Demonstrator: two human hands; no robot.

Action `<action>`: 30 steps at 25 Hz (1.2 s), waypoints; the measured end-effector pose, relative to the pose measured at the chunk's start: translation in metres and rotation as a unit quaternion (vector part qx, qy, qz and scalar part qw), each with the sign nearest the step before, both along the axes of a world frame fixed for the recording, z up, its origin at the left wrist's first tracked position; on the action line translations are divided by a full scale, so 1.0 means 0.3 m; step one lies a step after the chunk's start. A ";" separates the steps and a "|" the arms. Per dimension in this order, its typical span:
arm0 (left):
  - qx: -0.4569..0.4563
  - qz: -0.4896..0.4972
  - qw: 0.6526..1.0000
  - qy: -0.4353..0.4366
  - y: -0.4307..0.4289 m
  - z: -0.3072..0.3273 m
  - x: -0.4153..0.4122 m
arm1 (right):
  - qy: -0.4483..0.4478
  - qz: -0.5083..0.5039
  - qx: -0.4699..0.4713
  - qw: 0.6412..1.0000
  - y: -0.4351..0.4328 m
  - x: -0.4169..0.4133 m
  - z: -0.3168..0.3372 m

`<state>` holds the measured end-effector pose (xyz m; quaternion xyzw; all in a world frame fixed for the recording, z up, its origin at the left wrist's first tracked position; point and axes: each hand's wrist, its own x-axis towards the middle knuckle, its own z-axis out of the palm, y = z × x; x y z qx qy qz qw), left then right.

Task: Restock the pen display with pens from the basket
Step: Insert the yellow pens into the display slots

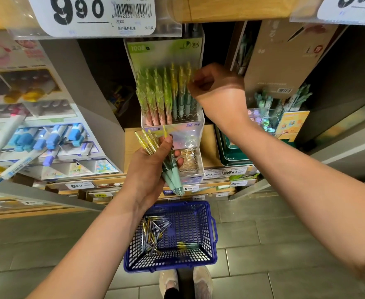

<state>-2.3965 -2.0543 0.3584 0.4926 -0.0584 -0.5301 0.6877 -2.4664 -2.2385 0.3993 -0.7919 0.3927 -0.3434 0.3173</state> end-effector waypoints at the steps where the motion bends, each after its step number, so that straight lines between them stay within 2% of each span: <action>1: -0.003 0.000 1.000 -0.002 0.000 -0.001 0.000 | -0.004 -0.005 0.002 1.000 0.002 0.002 -0.003; 5: -0.012 0.006 1.000 -0.028 -0.008 0.000 -0.015 | 0.055 -0.032 0.030 0.998 0.025 -0.004 0.007; 7: -0.016 0.008 0.999 -0.042 -0.013 0.004 -0.024 | 0.081 -0.012 0.117 0.990 0.071 -0.036 0.005; 9: -0.014 0.007 0.999 -0.052 -0.017 0.010 -0.028 | 0.083 0.072 0.252 0.961 0.126 -0.079 -0.004; 11: -0.008 0.002 0.998 -0.061 -0.016 0.014 -0.030 | 0.056 0.146 0.382 0.911 0.170 -0.115 -0.012; 12: -0.005 0.000 0.998 -0.064 -0.015 0.013 -0.033 | 0.028 0.148 0.428 0.891 0.185 -0.126 -0.014; 14: -0.004 0.000 0.997 -0.072 -0.011 0.009 -0.038 | -0.022 0.121 0.468 0.875 0.203 -0.137 -0.013; 19: 0.032 0.004 0.996 -0.084 -0.020 -0.004 -0.050 | -0.068 0.089 0.397 0.911 0.201 -0.152 0.016; 21: 0.026 0.013 0.998 -0.057 -0.023 -0.008 -0.050 | -0.125 0.036 0.365 0.922 0.142 -0.154 0.051; 23: 0.011 0.033 0.999 -0.021 -0.023 -0.014 -0.049 | -0.181 -0.019 0.293 0.939 0.068 -0.150 0.085; 26: -0.001 0.048 0.999 0.009 -0.020 -0.024 -0.046 | -0.156 -0.047 0.118 0.980 -0.010 -0.124 0.097; 30: 0.008 0.051 0.998 0.020 -0.023 -0.037 -0.047 | -0.115 -0.052 -0.003 0.992 -0.046 -0.075 0.068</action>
